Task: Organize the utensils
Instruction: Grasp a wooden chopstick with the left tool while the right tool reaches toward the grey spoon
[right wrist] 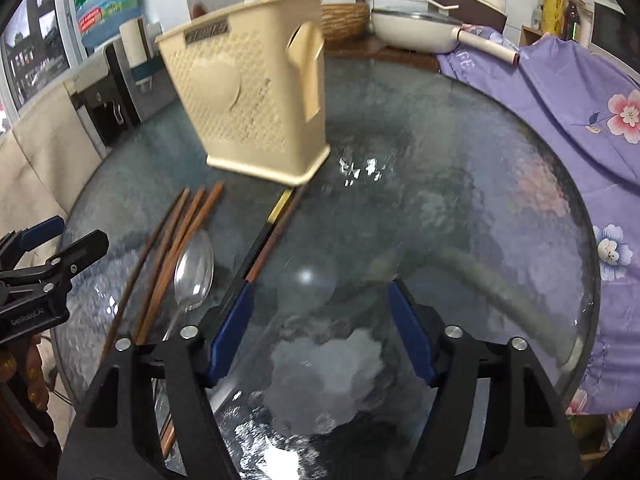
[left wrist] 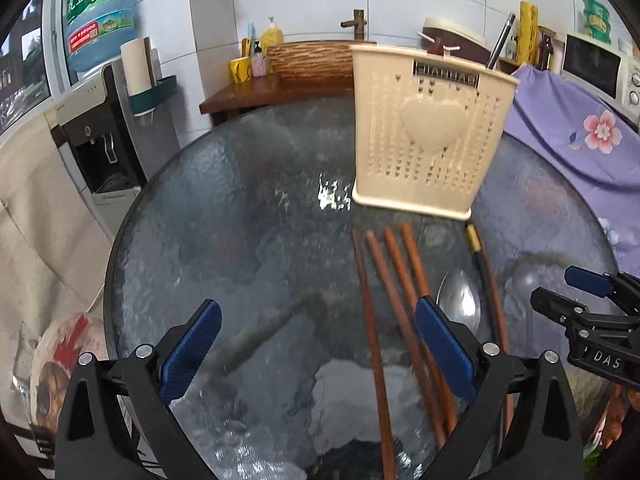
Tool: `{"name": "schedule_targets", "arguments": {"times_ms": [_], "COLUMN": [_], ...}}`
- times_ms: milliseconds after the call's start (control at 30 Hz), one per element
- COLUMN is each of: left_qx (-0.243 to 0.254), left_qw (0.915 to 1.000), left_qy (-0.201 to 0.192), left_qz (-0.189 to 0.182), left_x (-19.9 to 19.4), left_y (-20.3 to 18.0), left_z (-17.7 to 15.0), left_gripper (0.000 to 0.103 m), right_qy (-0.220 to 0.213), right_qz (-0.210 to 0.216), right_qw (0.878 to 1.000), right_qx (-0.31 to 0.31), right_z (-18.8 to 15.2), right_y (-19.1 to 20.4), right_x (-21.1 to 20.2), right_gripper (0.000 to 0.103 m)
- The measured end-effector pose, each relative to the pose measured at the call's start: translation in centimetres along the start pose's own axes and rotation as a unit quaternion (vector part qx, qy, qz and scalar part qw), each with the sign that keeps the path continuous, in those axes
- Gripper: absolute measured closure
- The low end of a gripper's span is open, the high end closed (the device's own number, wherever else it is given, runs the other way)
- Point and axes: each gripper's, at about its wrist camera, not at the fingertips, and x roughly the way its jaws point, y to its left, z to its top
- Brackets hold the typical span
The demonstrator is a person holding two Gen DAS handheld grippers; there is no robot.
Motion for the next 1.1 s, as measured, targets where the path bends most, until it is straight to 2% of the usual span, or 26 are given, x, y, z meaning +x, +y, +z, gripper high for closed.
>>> {"name": "schedule_targets", "arguments": {"times_ms": [100,233,367,467,733,900,1100], "left_qx": [-0.002,-0.007,-0.01,-0.01,-0.001,0.007,0.022], "left_qw": [0.9999,0.9996,0.9987,0.9982,0.9971,0.9969,0.996], "left_qy": [0.012,0.026,0.04,0.048,0.061,0.065,0.073], "left_qz": [-0.007,-0.01,-0.031,-0.034,-0.044,-0.044,-0.046], "left_x": [0.3,0.8,1.2,1.6,2.6,3.3,4.9], "left_y": [0.1,0.2,0.0,-0.3,-1.4,-1.8,-2.1], "left_z": [-0.6,-1.2,-1.8,-2.1,-2.1,-1.3,0.3], "left_gripper": [0.016,0.026,0.037,0.044,0.058,0.064,0.066], "right_qy": [0.011,0.018,0.02,0.024,0.018,0.019,0.021], "right_qz": [-0.004,-0.012,-0.019,-0.02,-0.029,-0.028,-0.031], "right_qw": [1.0,1.0,1.0,0.999,0.999,0.999,0.999], "right_qx": [-0.003,-0.006,-0.01,-0.008,-0.004,-0.009,-0.026], "right_z": [-0.7,-1.0,-0.8,-0.8,-0.5,-0.2,0.3], "right_y": [0.8,1.3,1.6,1.6,1.4,1.8,2.6], "right_x": [0.5,1.2,1.4,1.6,1.9,2.1,2.7], "right_gripper": [0.043,0.044,0.046,0.052,0.06,0.066,0.067]}}
